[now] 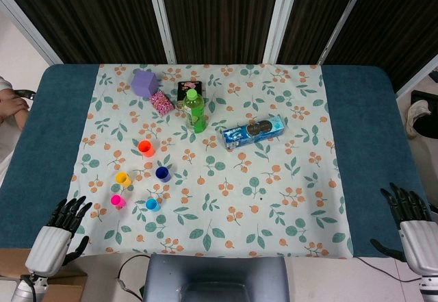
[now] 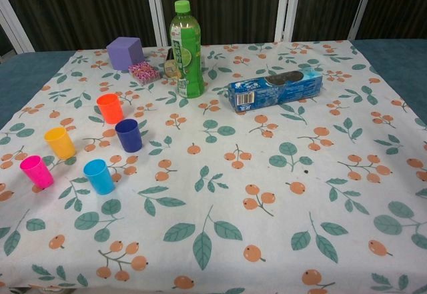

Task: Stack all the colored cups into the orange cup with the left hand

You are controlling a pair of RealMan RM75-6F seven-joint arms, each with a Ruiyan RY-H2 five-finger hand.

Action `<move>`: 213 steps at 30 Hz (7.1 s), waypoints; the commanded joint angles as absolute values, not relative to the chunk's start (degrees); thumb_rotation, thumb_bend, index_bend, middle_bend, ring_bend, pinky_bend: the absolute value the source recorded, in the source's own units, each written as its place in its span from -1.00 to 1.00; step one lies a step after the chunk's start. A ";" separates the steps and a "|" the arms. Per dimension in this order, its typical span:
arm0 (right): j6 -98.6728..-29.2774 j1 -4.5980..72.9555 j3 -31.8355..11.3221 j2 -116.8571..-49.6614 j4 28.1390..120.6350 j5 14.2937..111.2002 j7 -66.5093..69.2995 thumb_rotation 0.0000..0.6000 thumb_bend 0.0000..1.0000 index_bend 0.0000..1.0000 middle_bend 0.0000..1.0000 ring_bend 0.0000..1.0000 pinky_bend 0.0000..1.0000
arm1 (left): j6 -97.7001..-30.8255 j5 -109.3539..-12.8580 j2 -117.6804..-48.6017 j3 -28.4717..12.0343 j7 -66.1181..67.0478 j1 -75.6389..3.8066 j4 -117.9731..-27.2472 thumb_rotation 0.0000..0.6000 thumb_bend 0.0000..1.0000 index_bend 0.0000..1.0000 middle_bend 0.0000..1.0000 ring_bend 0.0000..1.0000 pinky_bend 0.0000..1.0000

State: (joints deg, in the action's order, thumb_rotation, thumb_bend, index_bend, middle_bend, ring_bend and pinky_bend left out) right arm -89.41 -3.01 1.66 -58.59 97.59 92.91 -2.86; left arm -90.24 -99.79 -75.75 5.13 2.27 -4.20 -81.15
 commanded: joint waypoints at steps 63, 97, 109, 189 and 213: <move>-91.24 -3.90 2.21 -55.37 97.42 93.91 3.18 1.00 -0.61 -1.00 -1.00 -1.00 -1.00 | -63.67 -55.75 -103.51 -17.29 24.81 -35.44 -75.99 1.00 -0.18 0.06 1.00 1.00 1.00; -91.47 -4.14 1.78 -55.08 97.51 93.24 3.93 1.00 -0.61 -1.00 -1.00 -1.00 -1.00 | -63.46 -53.95 -99.75 -21.61 24.59 -41.33 -67.45 1.00 -0.16 0.16 1.00 1.00 1.00; -91.42 -4.19 2.05 -54.69 97.53 93.65 4.59 1.00 -0.61 -1.00 -1.00 -1.00 -1.00 | -62.66 -55.64 -102.44 -20.26 21.80 -42.34 -62.52 1.00 -0.26 -0.76 1.00 1.00 1.00; -89.83 -3.57 1.97 -54.94 98.03 92.72 3.15 1.00 -0.61 -1.00 -1.00 -1.00 -1.00 | -65.53 -49.72 -93.40 -21.55 27.31 -41.69 -75.70 1.00 -0.28 0.13 1.00 1.00 1.00; -90.26 -3.69 1.69 -54.32 97.90 92.40 4.94 1.00 -0.61 -1.00 -1.00 -1.00 -1.00 | -63.10 -49.71 -99.83 -20.12 25.83 -44.09 -65.59 1.00 -0.28 0.13 1.00 1.00 1.00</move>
State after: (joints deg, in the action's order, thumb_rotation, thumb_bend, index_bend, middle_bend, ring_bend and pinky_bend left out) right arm -90.27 -3.70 1.68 -54.32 97.91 92.39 4.94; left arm -63.18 -49.67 -99.72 -20.20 25.84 -44.03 -65.72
